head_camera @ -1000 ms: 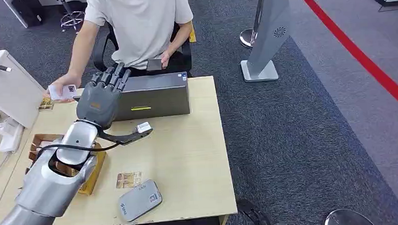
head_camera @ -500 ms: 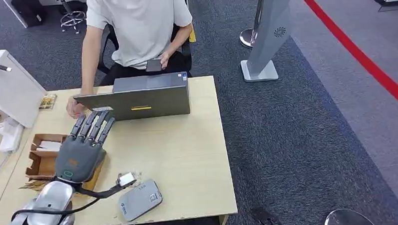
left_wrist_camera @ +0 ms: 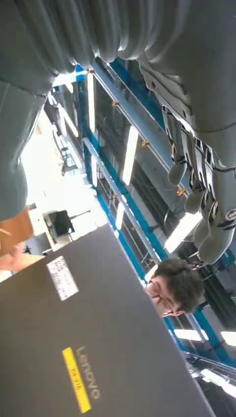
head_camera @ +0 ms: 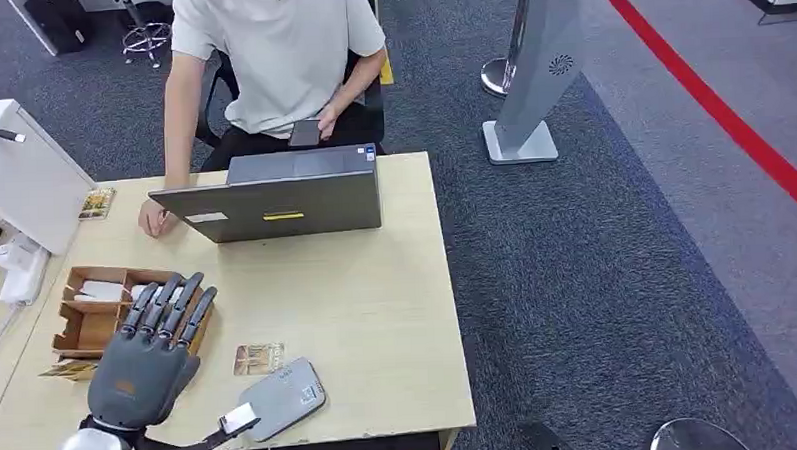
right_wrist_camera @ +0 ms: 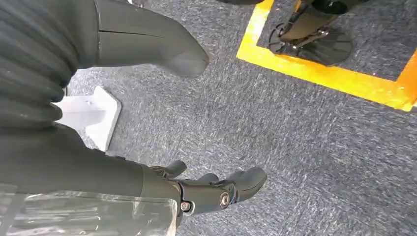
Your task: Pass the card to the sensor for recognition and then transmit it.
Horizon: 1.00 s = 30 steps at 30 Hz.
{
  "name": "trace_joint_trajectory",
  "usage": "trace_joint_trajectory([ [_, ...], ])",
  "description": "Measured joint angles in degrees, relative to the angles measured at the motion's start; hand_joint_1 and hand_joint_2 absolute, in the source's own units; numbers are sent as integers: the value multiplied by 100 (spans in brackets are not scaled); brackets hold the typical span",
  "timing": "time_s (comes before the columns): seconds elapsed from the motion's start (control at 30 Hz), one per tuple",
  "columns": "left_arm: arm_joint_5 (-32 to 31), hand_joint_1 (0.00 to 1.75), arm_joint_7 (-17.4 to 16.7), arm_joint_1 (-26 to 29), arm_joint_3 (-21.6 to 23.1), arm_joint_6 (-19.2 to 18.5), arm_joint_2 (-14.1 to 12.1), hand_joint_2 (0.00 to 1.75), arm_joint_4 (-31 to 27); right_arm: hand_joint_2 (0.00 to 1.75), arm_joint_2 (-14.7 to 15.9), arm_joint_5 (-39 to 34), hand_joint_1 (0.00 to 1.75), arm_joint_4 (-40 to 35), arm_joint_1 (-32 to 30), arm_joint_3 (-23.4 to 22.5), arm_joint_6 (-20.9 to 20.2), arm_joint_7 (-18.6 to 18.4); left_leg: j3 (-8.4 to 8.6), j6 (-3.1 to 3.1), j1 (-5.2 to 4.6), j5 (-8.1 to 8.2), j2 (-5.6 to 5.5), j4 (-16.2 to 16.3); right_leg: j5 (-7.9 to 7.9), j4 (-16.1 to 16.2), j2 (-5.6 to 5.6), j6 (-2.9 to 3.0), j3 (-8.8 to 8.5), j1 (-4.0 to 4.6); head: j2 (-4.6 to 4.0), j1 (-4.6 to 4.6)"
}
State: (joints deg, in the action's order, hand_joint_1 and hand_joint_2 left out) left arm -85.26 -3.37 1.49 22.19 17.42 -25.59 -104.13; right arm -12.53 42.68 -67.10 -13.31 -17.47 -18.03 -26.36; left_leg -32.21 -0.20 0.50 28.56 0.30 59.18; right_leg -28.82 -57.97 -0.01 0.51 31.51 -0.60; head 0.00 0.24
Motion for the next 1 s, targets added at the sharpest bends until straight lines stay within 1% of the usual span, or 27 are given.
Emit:
trace_joint_trajectory([
  [0.1, -9, 0, -9, 71, -48, -11, 13, 175, 9, 175, -92, 154, 0, -22, -7, -157, -72, 53, -1, 0, 0, 0, 0, 0, 0, 0, 0, 0, 1, 0, -2, 4],
  [0.2, -22, 0, -92, 94, -166, -52, 46, 175, 100, 175, -196, 298, 0, -39, -6, -325, -131, 85, 0, 0, 1, 0, 0, 0, 0, 0, 0, 0, 1, 1, -2, 0],
  [0.43, -35, 0, -161, 101, -339, -96, 105, 175, 397, 175, -310, 413, 0, -55, 7, -535, -227, 92, 0, 0, 0, -1, 0, 0, 0, 0, 0, 0, -1, 0, -2, 2],
  [0.63, -44, 0, -179, 96, -525, -107, 190, 175, 642, 175, -356, 490, 0, -85, 69, -623, -330, 101, 0, 0, 0, -1, 0, 0, 0, 0, 1, 0, 1, 0, -2, 2],
  [1.0, -55, 0, -240, 55, -715, -103, 310, 175, 929, 175, -365, 505, 0, -96, 171, -708, -409, 136, 1, -1, 0, -1, 0, 0, 0, 0, 1, 0, 0, 0, -2, 2],
])
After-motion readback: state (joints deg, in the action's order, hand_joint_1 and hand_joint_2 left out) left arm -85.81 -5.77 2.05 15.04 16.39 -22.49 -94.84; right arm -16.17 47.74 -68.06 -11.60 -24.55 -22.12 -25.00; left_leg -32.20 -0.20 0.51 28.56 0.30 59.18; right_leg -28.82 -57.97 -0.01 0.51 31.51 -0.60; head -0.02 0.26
